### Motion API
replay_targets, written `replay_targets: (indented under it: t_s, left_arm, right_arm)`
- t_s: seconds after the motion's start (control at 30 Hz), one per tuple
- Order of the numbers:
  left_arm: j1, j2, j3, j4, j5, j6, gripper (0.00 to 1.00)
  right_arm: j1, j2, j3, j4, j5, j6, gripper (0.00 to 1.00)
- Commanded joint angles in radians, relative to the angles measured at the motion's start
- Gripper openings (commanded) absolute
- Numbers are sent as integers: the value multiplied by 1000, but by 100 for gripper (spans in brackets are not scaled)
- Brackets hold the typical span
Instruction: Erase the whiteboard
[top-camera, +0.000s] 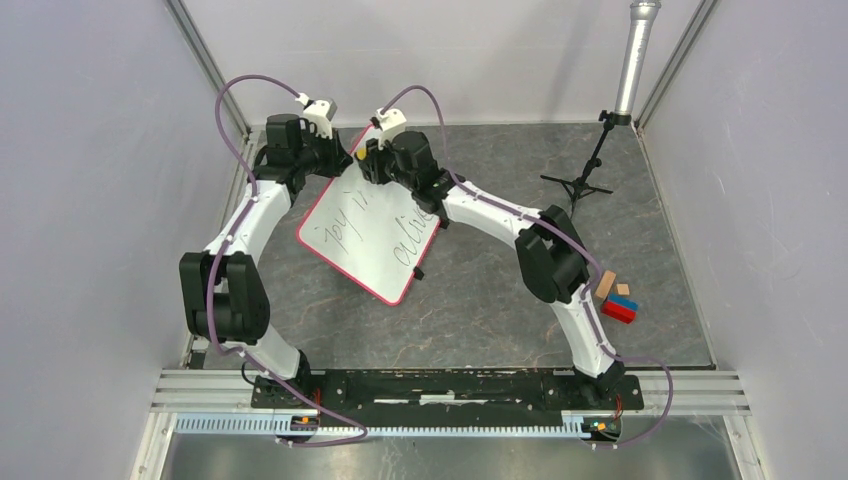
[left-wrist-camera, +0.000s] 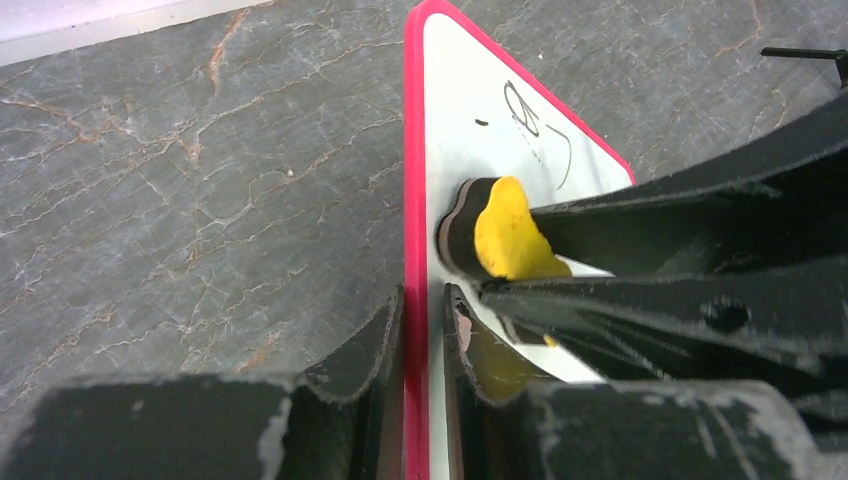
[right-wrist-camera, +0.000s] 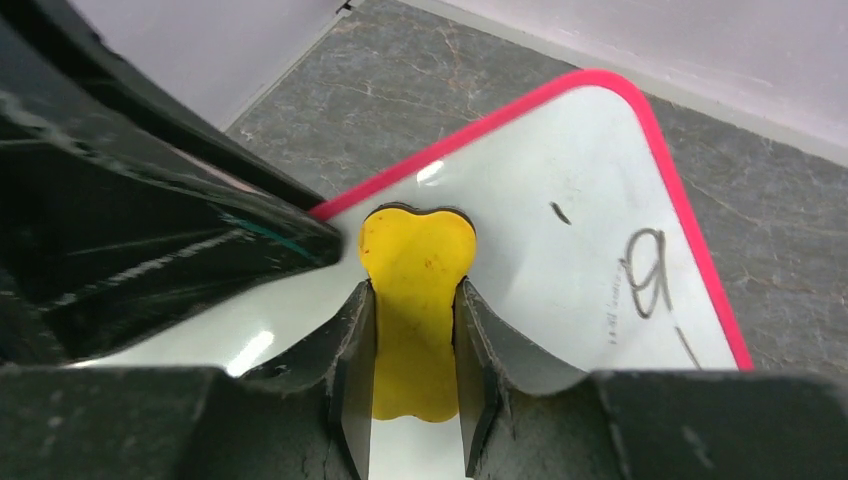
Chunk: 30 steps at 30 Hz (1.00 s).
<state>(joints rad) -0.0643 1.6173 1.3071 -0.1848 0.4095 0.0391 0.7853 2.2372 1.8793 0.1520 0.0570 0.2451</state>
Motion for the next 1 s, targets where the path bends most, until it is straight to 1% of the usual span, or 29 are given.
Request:
replay_targets:
  t_s: [0.0, 0.1, 0.2, 0.33, 0.5, 0.67, 0.8, 0.97]
  left_arm:
    - [-35, -24, 0, 4, 54, 35, 2]
    - [-36, -18, 6, -2, 53, 30, 2]
    - [-37, -17, 10, -2, 54, 24, 2]
    - [-35, -17, 17, -7, 55, 2, 2]
    - [-36, 9, 64, -60, 57, -74, 2]
    - [-35, 15, 72, -62, 57, -119, 2]
    - [-37, 12, 73, -63, 53, -126, 2]
    - [-36, 23, 90, -88, 43, -127, 2]
  right_arm:
    - [-64, -1, -83, -102, 1, 43, 30]
    - [-83, -31, -161, -78, 3, 50, 30]
    - [-70, -58, -227, -31, -29, 47, 30]
    - [-13, -78, -233, -28, -36, 7, 29]
    - [86, -135, -265, 51, -90, -67, 29]
    - [130, -160, -296, 133, -148, -100, 29]
    - [118, -148, -300, 123, -104, -103, 30]
    - [41, -173, -383, 134, -46, -17, 30]
